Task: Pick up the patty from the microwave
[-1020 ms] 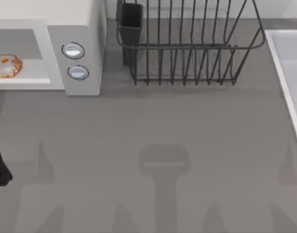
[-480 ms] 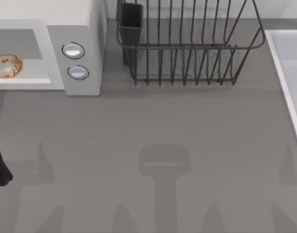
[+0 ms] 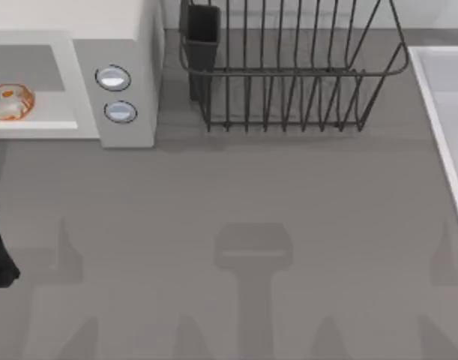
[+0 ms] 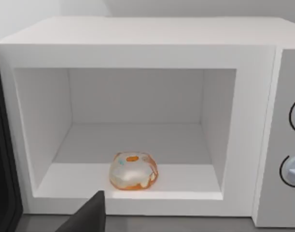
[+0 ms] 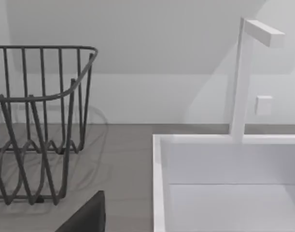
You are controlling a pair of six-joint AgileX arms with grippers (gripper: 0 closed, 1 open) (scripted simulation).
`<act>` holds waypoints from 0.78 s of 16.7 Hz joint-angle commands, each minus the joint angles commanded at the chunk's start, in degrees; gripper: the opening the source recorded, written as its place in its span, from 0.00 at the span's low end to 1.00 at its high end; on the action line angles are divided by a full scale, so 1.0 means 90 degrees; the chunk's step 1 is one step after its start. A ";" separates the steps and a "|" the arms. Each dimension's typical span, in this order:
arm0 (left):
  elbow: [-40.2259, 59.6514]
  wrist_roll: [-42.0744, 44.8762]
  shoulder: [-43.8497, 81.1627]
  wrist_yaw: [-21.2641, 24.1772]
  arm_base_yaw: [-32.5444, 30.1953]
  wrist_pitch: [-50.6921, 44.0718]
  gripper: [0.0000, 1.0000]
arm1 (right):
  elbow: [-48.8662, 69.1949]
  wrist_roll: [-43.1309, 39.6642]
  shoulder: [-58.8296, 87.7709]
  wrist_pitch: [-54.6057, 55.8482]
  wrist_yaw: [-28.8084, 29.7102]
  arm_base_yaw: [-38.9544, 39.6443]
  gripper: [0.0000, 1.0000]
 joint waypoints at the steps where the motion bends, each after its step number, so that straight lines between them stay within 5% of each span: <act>1: 0.0000 0.0000 0.0000 0.0000 0.0000 0.0000 1.00 | 0.0000 0.0000 0.0000 0.0000 0.0000 0.0000 1.00; 8: 0.0076 0.0003 0.0181 0.0015 0.0009 0.0095 1.00 | 0.0000 0.0000 0.0000 0.0000 0.0000 0.0000 1.00; 13: 0.0722 0.0035 0.1721 0.0134 0.0086 0.0885 1.00 | 0.0000 0.0000 0.0000 0.0000 0.0000 0.0000 1.00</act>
